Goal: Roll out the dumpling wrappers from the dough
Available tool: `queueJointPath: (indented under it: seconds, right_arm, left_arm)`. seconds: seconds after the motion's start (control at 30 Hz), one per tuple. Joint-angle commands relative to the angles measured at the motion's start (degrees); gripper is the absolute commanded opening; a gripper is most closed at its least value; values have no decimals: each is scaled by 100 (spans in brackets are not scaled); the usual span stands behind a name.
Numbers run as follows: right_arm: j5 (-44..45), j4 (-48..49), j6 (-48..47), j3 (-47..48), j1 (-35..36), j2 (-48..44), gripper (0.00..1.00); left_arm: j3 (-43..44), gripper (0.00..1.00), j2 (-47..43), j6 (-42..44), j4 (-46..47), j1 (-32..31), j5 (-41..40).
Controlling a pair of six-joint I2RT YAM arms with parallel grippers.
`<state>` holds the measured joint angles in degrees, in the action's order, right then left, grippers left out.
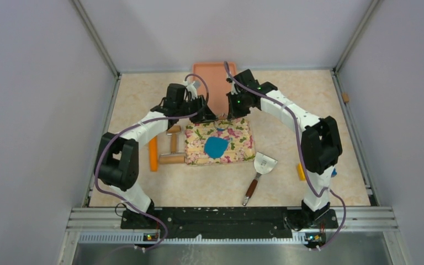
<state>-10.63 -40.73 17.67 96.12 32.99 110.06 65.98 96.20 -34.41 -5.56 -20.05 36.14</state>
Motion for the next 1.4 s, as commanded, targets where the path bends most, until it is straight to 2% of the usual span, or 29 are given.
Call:
queueJointPath:
  seconds: [0.0,0.13,0.33,0.63,0.83,1.37]
  right_arm:
    - [-95,210,45,286,101,23,0]
    - [-96,207,48,268,126,10,0]
    - [-408,182,66,177,150,102,0]
    - [-1056,210,189,-248,168,398,0]
    - [-1178,367,204,-503,240,584,0]
    - [-1207,464,170,-442,436,729,0]
  left_arm:
    - [-80,32,58,82,146,-6,-9]
    - [-117,23,53,171,61,-7,-117]
    - [-293,0,2,312,-76,-5,-206]
    - [-728,0,-150,425,-315,2,-337]
    - [-1011,0,-204,461,-375,2,-464]
    - [-1330,0,-524,629,-380,37,-643]
